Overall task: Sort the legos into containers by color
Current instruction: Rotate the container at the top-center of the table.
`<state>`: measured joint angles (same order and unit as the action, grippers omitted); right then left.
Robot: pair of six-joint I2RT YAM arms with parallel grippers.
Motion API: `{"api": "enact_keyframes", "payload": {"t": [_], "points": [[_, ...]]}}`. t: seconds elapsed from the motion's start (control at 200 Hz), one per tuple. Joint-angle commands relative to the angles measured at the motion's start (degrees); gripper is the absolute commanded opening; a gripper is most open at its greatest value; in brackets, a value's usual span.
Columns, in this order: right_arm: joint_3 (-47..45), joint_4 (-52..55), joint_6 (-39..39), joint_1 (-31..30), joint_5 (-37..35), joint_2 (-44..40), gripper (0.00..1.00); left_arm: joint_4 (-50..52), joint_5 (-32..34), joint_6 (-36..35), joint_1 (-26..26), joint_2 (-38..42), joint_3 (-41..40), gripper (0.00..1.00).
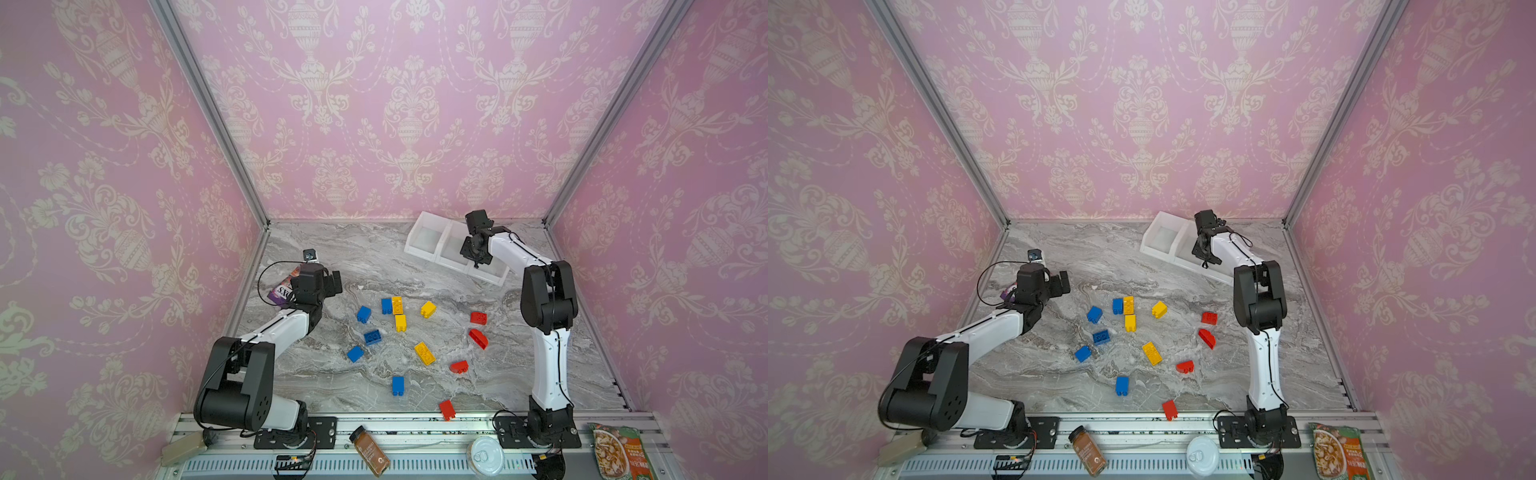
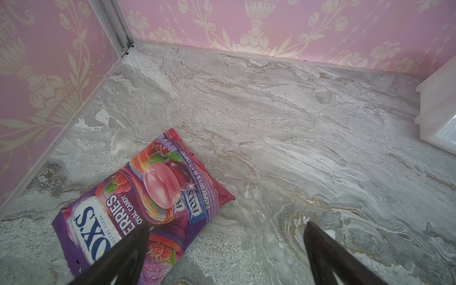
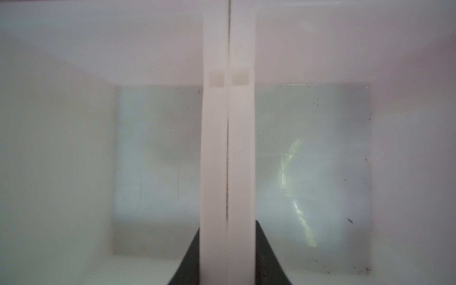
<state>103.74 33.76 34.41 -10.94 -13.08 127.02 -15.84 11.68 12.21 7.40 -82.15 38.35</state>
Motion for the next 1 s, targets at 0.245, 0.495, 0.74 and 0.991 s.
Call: {"api": "enact_keyframes", "payload": {"t": [0.245, 0.495, 0.74, 0.991], "points": [[1.2, 1.3, -2.5, -8.7, 1.9, 1.0, 0.02, 2.0, -0.4, 1.7, 1.4, 3.1, -1.7, 0.99], [2.7, 3.5, -1.8, -14.2, 0.8, 1.8, 0.02, 3.3, -0.4, 1.8, 2.2, 4.7, -1.9, 0.99], [2.4, 4.6, -0.5, -18.0, 0.0, 1.9, 0.02, 4.5, 0.0, 1.4, 2.9, 6.6, -2.6, 0.99], [1.4, 4.6, 1.0, -19.8, -0.7, 1.5, 0.04, 6.0, 0.1, 1.8, 3.4, 9.0, -4.1, 0.99]]}}
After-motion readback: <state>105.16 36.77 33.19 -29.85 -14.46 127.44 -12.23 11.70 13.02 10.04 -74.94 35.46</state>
